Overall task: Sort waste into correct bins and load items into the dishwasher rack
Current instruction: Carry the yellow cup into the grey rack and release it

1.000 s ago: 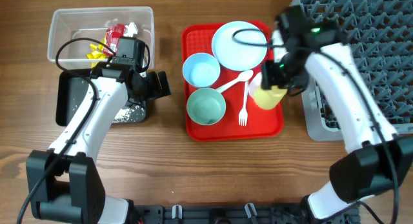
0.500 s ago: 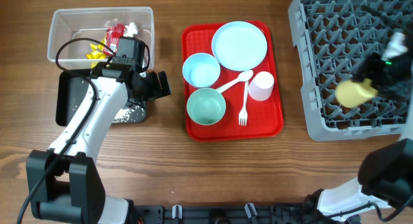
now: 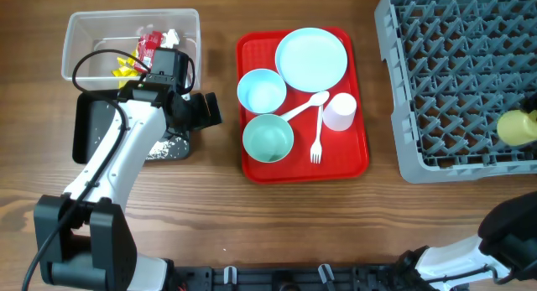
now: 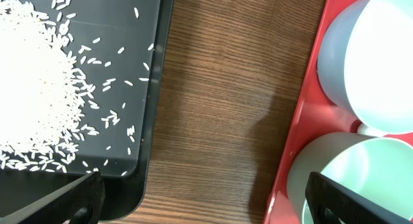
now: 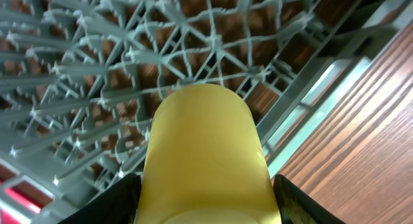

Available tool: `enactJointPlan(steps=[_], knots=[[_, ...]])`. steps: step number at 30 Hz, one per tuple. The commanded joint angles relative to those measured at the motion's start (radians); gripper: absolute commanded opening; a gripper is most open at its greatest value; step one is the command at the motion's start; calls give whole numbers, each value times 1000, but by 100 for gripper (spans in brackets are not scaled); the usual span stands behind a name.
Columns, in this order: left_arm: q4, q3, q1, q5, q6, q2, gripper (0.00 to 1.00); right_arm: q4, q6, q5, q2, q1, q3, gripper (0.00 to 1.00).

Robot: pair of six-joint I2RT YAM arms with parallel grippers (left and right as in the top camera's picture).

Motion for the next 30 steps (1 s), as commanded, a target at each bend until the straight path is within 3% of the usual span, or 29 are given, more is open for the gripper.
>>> enactJointPlan(steps=[1,11,16,21,22,30], knots=[[3,-6,-3,11,-13,2,100,15,28,47,3,0,23,36],[3,-6,-3,11,-13,2,100,-8,24,47,94,-6,10,37],[3,-6,-3,11,-13,2,100,-11,24,62,94,-6,10,53],[3,-6,-3,11,-13,2,100,-30,25,37,94,-6,10,95],[3,-6,-3,11,-13,2,100,-34,25,35,94,-6,10,99],[3,-6,-3,11,-13,2,100,-52,-36,-125,49,34,64,99]])
